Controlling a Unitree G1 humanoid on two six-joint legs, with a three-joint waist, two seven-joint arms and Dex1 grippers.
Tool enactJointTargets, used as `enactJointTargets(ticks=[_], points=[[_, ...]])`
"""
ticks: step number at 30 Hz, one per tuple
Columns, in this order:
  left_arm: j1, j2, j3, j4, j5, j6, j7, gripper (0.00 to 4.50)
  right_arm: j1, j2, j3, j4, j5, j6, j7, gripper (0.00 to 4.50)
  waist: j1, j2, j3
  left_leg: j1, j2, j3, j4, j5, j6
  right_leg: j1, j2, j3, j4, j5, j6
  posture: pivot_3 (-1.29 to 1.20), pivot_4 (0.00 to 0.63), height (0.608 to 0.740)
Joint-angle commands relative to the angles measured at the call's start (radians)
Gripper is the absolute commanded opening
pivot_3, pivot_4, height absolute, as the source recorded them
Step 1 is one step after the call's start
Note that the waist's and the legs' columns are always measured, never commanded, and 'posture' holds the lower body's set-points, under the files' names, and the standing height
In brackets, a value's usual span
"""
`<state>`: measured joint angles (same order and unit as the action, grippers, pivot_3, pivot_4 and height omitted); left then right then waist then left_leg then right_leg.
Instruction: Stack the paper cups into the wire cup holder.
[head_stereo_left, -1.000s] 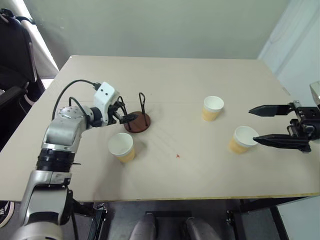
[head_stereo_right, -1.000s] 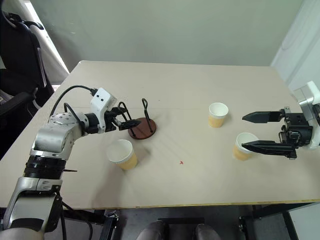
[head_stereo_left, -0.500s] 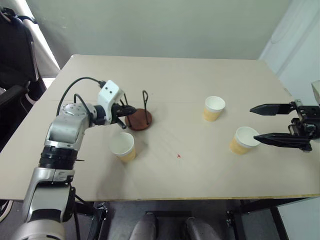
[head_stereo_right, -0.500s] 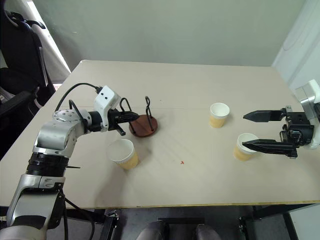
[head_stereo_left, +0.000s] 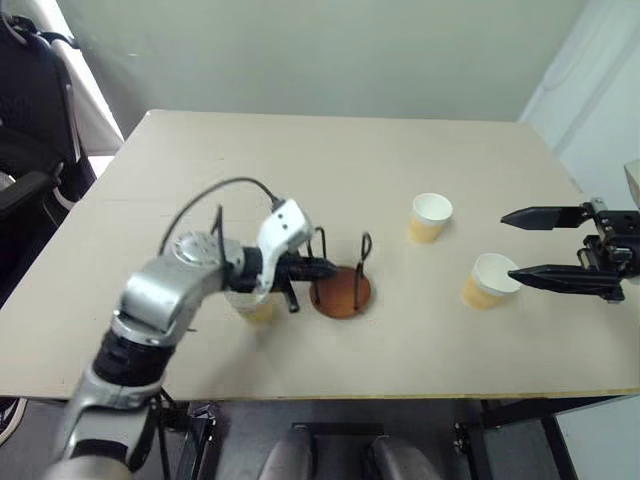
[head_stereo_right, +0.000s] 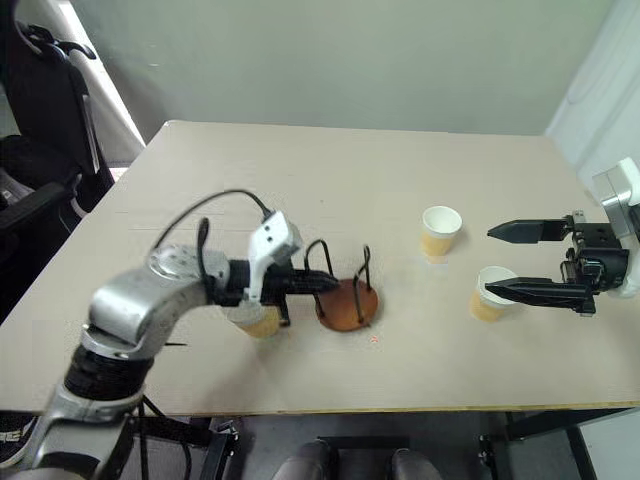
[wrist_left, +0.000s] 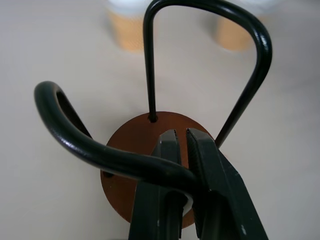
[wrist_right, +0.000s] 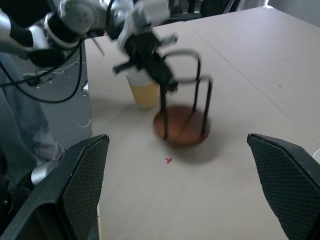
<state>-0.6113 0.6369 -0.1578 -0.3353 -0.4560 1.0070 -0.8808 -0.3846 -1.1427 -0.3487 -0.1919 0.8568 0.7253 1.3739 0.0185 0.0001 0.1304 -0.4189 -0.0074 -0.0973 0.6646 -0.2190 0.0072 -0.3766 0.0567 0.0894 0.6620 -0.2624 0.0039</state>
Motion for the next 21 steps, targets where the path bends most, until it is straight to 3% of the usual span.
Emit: enactJointTargets(ticks=[1, 8, 21], points=[[0.004, -0.031, 0.002, -0.052, -0.02, 0.023, 0.05, 0.02, -0.01, -0.015, -0.034, -0.015, 0.005, -0.009, -0.001, 4.5, 0.0, 0.0, 0.0, 0.0, 0.0, 0.0, 0.0, 0.0, 0.001, 0.0, 0.0, 0.0, 0.0, 0.0, 0.0, 0.0, 0.15, 0.74], [0.006, -0.103, -0.039, -0.066, -0.027, 0.05, 0.119, 0.02, -0.011, -0.028, -0.039, -0.022, 0.013, 0.006, 0.001, 4.5, 0.001, 0.0, 0.0, 0.002, 0.0, 0.0, 0.001, -0.001, 0.002, 0.002, 0.0, 0.0, 0.0, 0.0, 0.001, 0.0, 0.15, 0.74], [-0.003, -0.066, -0.177, -0.097, 0.008, 0.056, 0.124, 0.02, 0.005, -0.021, -0.039, -0.029, 0.006, -0.003, -0.008, 4.5, 0.002, 0.0, 0.0, 0.005, -0.001, 0.0, 0.001, -0.002, 0.003, 0.006, 0.0, 0.0, -0.001, 0.0, 0.001, 0.0, 0.15, 0.74]])
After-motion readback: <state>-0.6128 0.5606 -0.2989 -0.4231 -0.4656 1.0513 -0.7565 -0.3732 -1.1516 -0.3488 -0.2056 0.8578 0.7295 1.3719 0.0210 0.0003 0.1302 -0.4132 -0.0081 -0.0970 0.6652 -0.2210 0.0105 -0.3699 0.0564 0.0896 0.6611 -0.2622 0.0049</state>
